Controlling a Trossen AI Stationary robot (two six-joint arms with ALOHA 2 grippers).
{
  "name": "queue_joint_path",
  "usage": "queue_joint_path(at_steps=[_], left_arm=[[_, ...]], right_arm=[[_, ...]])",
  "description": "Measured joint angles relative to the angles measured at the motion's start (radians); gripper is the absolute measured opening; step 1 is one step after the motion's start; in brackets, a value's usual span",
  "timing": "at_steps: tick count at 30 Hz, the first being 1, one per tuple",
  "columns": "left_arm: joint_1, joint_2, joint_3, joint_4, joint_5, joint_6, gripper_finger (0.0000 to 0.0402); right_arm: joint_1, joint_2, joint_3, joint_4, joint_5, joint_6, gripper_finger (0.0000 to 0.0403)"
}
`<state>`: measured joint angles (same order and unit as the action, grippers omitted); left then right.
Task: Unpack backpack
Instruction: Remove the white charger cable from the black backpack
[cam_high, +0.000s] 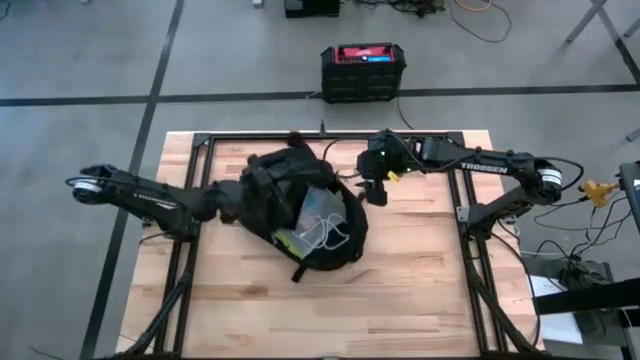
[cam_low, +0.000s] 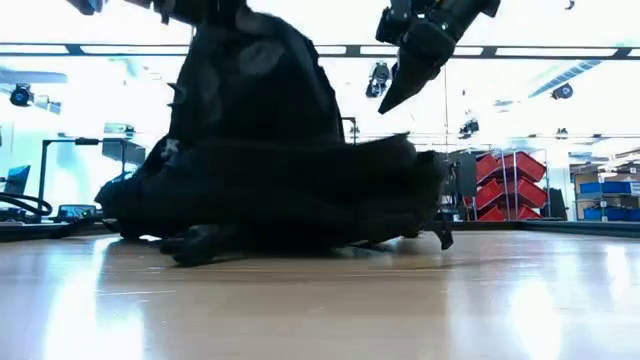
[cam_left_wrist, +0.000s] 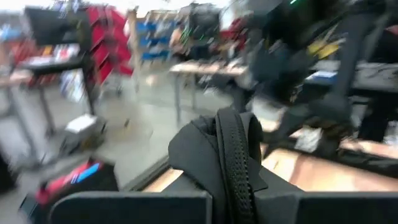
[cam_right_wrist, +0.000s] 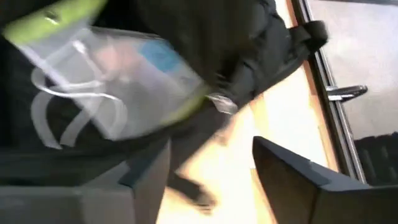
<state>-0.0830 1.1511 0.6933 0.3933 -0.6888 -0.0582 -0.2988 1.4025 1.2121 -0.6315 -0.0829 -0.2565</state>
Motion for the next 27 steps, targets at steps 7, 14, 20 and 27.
queue_joint_path(at_steps=[7,14,20,27], left_arm=[[0.065,0.002,0.000,-0.181,-0.004,-0.130,0.0000],[0.065,0.009,0.000,-0.236,-0.007,-0.174,0.0000],[0.053,0.022,0.000,-0.259,0.025,-0.196,0.0000],[-0.003,0.011,-0.002,-0.285,0.076,-0.213,0.0000]], right_arm=[[0.131,0.052,-0.006,0.031,-0.050,0.047,0.0286],[0.328,0.176,-0.006,0.264,-0.050,0.050,0.0290],[0.380,0.344,-0.009,0.331,-0.043,0.002,0.0266],[0.334,0.458,0.040,0.363,0.167,-0.101,0.0244]])
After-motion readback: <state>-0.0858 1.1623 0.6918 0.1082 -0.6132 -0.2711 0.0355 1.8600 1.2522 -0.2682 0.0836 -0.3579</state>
